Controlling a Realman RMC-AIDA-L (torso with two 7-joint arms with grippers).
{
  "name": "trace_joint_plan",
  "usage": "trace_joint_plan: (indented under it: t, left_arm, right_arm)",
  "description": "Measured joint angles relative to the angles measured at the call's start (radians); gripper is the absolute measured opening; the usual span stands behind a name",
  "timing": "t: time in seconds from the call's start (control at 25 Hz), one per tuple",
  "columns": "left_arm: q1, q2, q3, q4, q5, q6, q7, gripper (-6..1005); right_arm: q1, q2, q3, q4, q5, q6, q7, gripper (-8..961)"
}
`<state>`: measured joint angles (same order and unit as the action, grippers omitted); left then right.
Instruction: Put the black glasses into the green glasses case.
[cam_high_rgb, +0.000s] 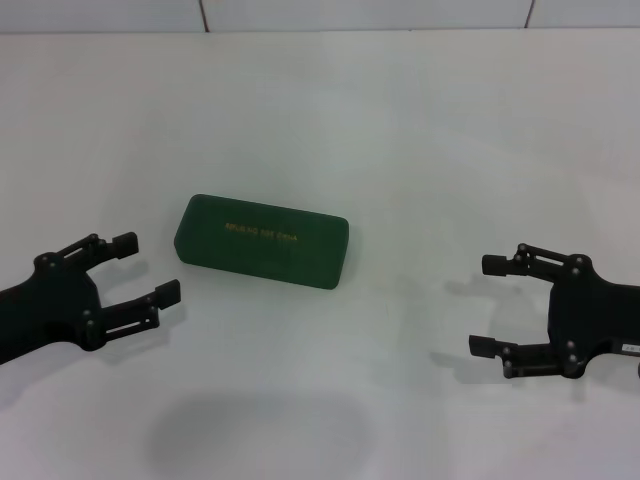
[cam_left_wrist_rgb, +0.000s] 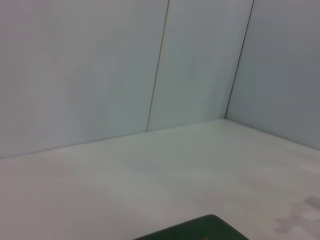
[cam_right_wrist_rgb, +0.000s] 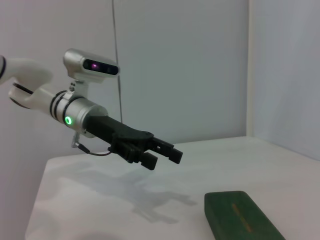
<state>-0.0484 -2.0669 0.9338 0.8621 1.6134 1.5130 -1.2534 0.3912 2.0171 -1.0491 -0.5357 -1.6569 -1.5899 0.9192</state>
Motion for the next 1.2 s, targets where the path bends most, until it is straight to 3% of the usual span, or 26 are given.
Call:
trace_joint_plan:
  t: [0.24,1.2]
  left_arm:
    - [0.003,0.012,-0.01,-0.004,0.017,0.037,-0.001,875]
    - [-0.014,0.004,-0.008,-0.012,0.042,0.053,0.005,875]
  right_arm:
    - [-0.01,0.0,0.003,0.001,0.003,-0.004,-0.006,890]
    - [-0.009,0.0,0.008,0.002,0.008,-0.003,-0.007,889]
